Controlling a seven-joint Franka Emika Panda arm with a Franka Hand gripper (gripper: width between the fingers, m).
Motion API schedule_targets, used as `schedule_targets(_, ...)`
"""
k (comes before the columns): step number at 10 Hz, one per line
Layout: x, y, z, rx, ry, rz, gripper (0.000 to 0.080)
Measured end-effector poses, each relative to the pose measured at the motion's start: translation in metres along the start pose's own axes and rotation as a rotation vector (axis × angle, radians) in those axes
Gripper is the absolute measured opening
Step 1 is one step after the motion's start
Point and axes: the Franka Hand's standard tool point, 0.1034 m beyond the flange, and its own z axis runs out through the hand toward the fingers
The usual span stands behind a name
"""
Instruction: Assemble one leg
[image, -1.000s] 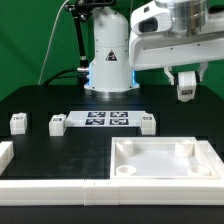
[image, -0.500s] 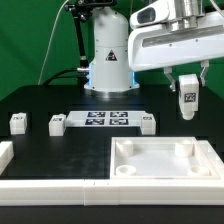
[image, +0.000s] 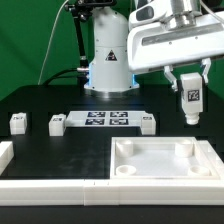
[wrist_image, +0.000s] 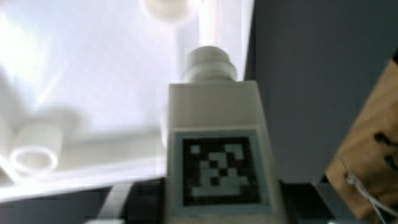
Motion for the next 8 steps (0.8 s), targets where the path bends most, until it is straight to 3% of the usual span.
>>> schedule_targets(2, -0.001, 0.001, 0.003, -0.001, -0.005, -0.017, 0.0291)
schedule_targets(4, 0.013, 0.007, 0.020, -0.004, -0.023, -0.109, 0.0291)
schedule_targets(6, 0.028, -0.005, 0.040, 0.017, -0.112, -0.226, 0.0291)
schedule_targets(8, 0.031, -0.006, 0.041, 0.019, -0.110, -0.230, 0.0291)
